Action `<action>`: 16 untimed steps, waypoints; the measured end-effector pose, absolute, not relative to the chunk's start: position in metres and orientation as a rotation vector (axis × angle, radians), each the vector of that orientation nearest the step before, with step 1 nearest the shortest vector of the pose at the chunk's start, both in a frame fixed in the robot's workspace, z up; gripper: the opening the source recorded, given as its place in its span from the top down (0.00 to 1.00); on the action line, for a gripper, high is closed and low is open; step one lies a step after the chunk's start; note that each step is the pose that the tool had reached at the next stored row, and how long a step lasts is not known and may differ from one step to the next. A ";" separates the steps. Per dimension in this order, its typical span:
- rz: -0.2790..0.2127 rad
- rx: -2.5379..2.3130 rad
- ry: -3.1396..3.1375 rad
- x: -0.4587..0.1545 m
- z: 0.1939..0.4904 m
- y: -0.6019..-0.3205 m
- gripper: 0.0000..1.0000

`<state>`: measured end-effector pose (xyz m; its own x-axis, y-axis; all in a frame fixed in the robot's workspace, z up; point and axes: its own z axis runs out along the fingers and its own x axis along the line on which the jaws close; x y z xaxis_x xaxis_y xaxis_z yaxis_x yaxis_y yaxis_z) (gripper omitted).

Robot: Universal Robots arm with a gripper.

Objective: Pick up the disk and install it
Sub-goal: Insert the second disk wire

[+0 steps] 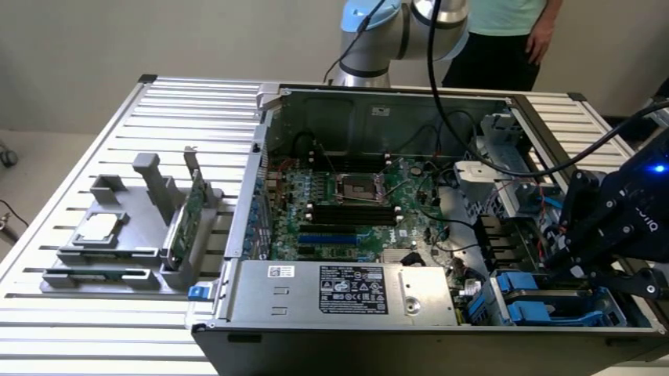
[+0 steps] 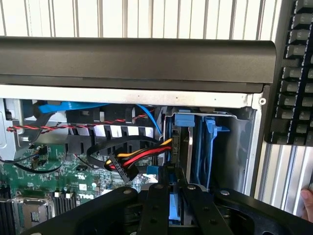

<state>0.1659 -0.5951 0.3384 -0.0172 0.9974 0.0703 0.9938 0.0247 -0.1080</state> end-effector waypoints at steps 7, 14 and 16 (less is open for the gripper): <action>0.043 -2.110 -2.155 0.166 0.339 -0.596 0.84; 0.043 -2.111 -2.153 0.166 0.338 -0.597 0.84; 0.043 -2.112 -2.152 0.166 0.338 -0.598 0.84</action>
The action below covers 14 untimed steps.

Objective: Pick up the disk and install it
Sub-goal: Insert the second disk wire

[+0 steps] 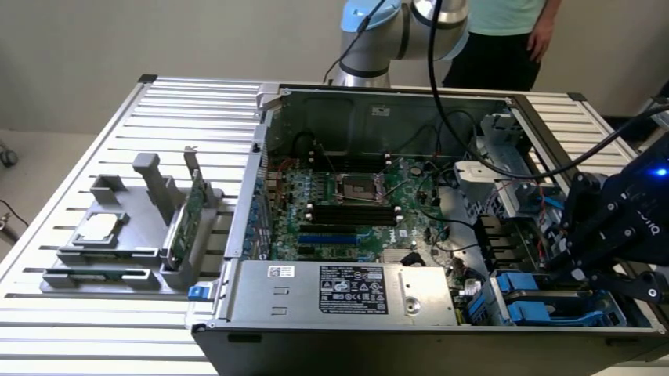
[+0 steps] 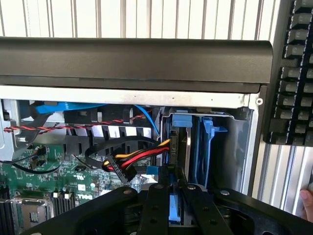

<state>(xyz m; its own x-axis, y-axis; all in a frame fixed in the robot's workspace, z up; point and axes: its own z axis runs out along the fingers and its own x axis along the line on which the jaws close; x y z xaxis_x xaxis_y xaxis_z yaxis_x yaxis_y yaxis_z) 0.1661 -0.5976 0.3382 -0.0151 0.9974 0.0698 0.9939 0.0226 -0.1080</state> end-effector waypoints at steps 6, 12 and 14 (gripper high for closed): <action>0.043 -2.112 -2.152 0.166 0.337 -0.598 0.84; 0.043 -2.114 -2.151 0.166 0.337 -0.599 0.84; 0.042 -2.114 -2.150 0.166 0.337 -0.599 0.76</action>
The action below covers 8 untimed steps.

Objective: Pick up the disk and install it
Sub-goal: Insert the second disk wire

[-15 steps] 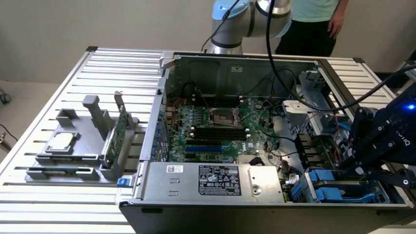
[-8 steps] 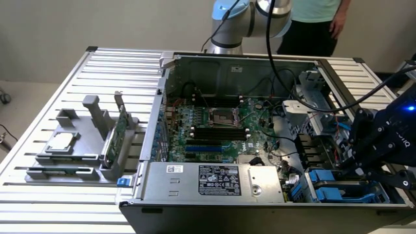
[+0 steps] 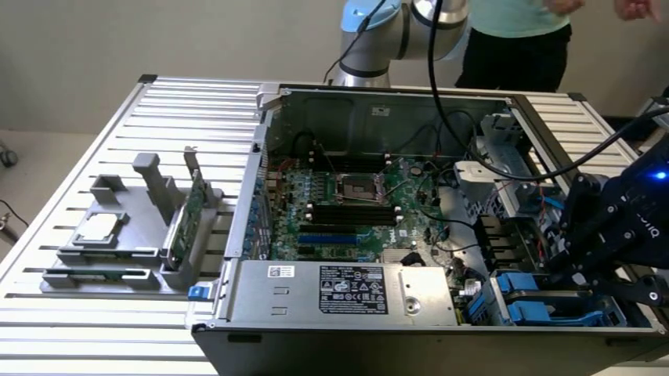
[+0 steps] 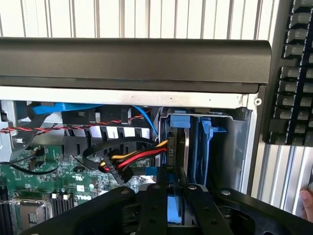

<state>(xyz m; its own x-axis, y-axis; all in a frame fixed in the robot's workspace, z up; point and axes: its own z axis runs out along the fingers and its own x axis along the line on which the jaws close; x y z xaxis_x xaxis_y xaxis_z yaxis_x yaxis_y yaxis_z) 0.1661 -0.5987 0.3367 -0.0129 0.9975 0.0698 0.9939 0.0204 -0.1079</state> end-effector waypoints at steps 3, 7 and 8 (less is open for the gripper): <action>0.043 -2.115 -2.150 0.166 0.338 -0.599 0.69; 0.043 -2.114 -2.150 0.166 0.343 -0.600 0.69; 0.043 -2.114 -2.150 0.165 0.345 -0.601 0.69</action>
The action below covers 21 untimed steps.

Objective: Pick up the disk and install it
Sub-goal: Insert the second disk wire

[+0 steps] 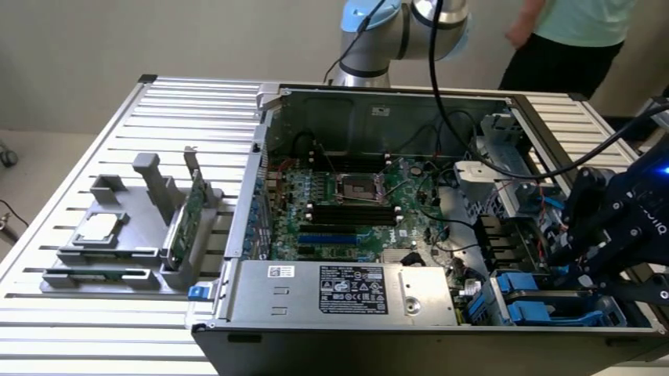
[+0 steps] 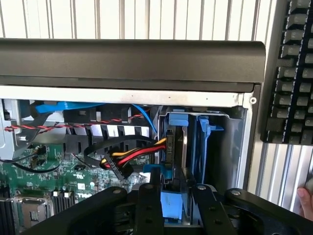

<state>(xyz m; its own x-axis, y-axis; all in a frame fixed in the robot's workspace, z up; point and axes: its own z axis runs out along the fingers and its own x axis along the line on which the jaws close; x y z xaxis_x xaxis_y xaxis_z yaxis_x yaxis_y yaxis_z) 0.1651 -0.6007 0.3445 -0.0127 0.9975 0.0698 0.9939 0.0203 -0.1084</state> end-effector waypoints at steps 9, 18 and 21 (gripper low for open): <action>0.043 -2.114 -2.150 0.149 0.350 -0.603 0.69; 0.042 -2.117 -2.147 0.148 0.357 -0.602 0.69; 0.042 -2.121 -2.143 0.148 0.357 -0.602 0.71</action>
